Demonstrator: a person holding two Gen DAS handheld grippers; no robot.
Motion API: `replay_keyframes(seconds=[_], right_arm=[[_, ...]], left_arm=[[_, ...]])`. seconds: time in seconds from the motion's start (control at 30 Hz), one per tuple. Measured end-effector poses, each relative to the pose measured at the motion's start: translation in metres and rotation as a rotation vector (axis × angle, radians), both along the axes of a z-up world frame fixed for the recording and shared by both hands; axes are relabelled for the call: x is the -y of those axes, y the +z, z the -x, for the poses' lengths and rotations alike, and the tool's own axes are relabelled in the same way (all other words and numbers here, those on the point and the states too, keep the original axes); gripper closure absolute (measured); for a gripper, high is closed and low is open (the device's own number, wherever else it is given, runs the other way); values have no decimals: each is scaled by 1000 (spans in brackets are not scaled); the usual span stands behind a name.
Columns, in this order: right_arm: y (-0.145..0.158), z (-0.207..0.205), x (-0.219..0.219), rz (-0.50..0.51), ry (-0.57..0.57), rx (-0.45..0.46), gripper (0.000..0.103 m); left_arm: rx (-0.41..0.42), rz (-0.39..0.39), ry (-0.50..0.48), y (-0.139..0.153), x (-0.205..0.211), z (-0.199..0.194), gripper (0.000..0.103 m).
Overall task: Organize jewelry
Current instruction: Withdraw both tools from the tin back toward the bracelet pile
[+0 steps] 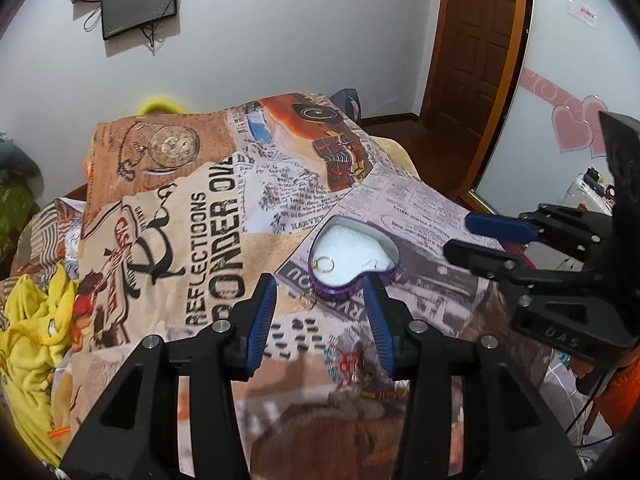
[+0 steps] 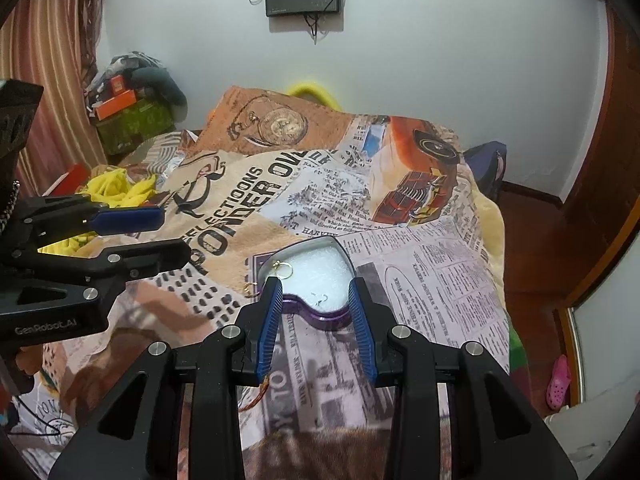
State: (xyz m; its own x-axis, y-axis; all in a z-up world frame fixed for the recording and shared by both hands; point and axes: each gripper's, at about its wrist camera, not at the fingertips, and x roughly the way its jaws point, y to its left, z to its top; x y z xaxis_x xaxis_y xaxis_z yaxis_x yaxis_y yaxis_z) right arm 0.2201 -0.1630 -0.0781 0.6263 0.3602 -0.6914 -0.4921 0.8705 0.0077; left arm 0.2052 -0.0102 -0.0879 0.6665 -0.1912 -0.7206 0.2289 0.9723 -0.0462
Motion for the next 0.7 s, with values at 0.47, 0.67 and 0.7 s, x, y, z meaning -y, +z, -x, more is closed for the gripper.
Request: replay_keyframes(seconds=[0.47,0.67,0.7], right_arm=[[-11,49,2,5,17,-35,72],[-31,59,2,10,20,-102,72],[-36,61,1,10,23,-116,72]], left_arm=[[-67,-5,34,-21,-14,49,58],[-104,-5,41,-36,-16,62,58],[-112,-1,41,-39,-16,64,58]])
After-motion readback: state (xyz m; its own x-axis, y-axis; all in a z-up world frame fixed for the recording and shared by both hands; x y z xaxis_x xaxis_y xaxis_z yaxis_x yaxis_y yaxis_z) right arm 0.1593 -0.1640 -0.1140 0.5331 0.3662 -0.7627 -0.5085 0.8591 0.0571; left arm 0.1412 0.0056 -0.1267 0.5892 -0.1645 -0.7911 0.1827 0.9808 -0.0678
